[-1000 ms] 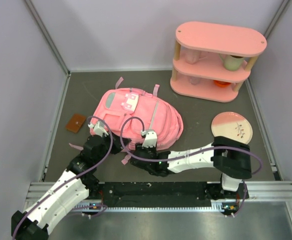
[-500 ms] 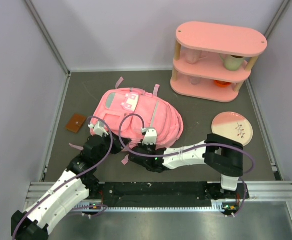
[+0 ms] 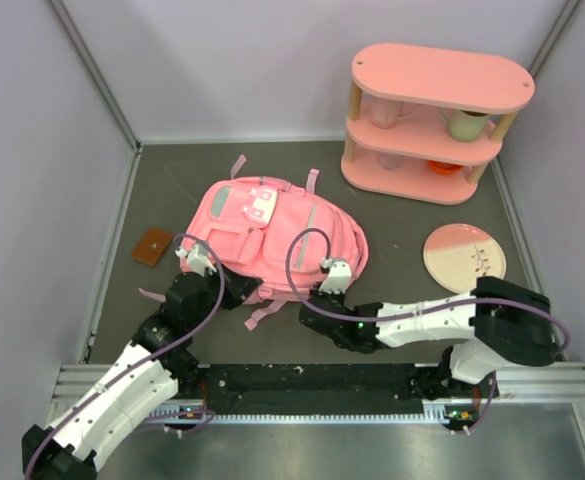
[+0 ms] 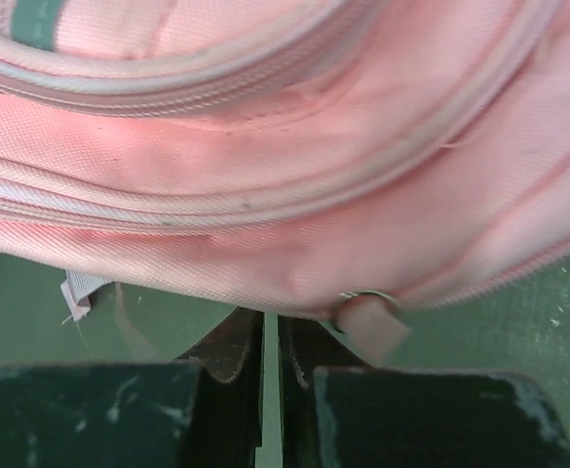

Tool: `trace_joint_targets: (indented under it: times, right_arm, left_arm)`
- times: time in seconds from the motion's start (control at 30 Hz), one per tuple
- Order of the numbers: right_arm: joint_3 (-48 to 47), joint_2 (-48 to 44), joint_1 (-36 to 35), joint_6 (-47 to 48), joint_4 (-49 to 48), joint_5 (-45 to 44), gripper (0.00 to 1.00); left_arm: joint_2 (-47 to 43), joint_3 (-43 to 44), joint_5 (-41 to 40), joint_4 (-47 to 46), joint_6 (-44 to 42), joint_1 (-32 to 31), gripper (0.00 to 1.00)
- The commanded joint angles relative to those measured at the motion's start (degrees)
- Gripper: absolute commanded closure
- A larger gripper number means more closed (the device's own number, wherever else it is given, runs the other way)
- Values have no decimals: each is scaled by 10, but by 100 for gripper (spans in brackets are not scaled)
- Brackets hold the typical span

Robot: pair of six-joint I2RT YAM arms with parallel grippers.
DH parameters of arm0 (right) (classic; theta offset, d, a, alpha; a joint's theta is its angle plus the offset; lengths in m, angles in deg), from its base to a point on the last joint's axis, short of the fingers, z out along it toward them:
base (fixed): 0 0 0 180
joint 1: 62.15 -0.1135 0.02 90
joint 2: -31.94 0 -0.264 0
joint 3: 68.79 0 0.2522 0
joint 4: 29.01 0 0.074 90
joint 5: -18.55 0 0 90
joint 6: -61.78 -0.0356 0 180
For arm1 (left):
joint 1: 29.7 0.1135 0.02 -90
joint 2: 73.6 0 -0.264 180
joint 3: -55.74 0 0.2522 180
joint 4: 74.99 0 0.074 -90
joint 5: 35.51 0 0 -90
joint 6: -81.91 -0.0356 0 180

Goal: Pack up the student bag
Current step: Zip the student bag at the center of the board.

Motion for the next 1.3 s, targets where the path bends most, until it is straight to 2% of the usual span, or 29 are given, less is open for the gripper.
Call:
trace_joint_targets:
  times: [0.0,0.07,0.1,0.17,0.2,0.23,0.33,0.47,0.6,0.9,1.0,1.07,1.17,1.27]
  right_arm:
    - [48,-60,21,6,4,9,100]
    - [65,-81,23,-3,9,7,97]
    - [73,-90,23,-7,10,3,78]
    - [93,-114,23,-3,10,4,65]
    - [98,-123,23,-2,10,8,52]
    - [109,-133,23,-2,10,10,44]
    - [124,-179,23,-9,29,10,34]
    - [133,-236,23,-4,44,6,32]
    - [121,-240,20,19,3,25,32]
    - [-7,-83,1,33,43,14,35]
    - [-35,-42,-2,28,52,-12,35]
    - [-58,-6,-3,15,91,-37,36]
    - [-101,22,-3,-7,146,-62,40]
    - [-115,45,-5,-16,160,-68,48]
  left_arm:
    - [-28,7,-14,-23,-21,-3,100]
    - [-34,4,-18,-21,-20,-3,100]
    - [-35,4,-17,-20,-20,-3,100]
    - [-40,4,-17,-16,-20,-3,100]
    - [-41,3,-16,-15,-20,-3,100]
    - [-41,2,-16,-15,-20,-3,100]
    - [-43,-1,-15,-16,-18,-3,100]
    - [-44,-3,-12,-17,-17,-3,100]
    - [-41,-4,-10,-20,-14,-3,100]
    - [-38,-2,-8,-20,-16,-3,100]
    - [-38,-2,-9,-19,-14,-3,100]
    - [-37,-2,-9,-23,-14,-3,100]
    - [-36,1,-12,-20,-15,-3,100]
    - [-35,-2,-14,-24,-14,-3,100]
